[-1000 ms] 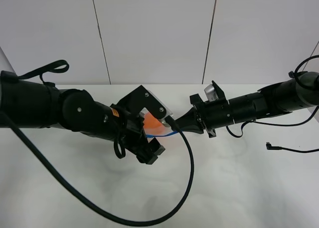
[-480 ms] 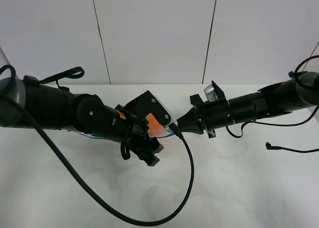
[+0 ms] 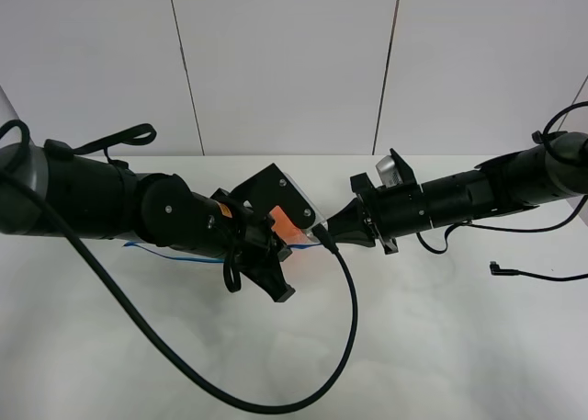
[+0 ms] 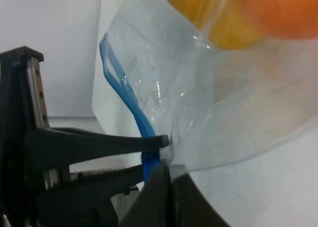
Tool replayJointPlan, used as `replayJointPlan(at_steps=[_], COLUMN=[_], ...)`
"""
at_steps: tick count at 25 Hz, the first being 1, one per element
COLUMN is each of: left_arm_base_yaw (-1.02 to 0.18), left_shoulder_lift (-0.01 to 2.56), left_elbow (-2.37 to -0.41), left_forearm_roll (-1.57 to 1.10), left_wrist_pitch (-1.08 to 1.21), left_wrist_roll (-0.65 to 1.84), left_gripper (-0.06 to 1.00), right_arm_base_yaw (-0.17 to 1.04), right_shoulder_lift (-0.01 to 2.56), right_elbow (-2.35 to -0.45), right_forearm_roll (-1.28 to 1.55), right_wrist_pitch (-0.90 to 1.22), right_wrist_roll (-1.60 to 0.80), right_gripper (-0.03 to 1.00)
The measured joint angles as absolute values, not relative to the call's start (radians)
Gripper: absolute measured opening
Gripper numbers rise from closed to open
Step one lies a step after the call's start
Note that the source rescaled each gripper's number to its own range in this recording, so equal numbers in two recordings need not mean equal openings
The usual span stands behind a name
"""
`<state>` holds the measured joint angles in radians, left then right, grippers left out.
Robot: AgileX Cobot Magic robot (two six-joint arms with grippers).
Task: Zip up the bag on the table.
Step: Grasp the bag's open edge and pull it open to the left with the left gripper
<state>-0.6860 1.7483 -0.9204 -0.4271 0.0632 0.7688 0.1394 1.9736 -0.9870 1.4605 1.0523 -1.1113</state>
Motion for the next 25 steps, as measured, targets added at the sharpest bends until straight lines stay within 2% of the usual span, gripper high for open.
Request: replayJointPlan(at_steps=[15,25], left_arm_base_yaw=[-0.676,-0.501], left_shoulder_lift=[1.748,1.748], left_elbow=[-0.92,-0.92], left_forearm_roll=[-0.214,-0.203], left_wrist_pitch=[0.111,0.151], left_wrist_roll=[0.769,0.769], left_gripper=[0.0,0.0], right_arm_base_yaw=[0.139,0.139], right_shoulder_lift=[1.974,1.974], right_elbow=[-0.987,-0.987], right_forearm_roll=[1.46,1.465], right_wrist_pitch=[1.056,1.044], right_wrist_roll=[-1.111,-1.111], right_gripper=[0.0,0.0])
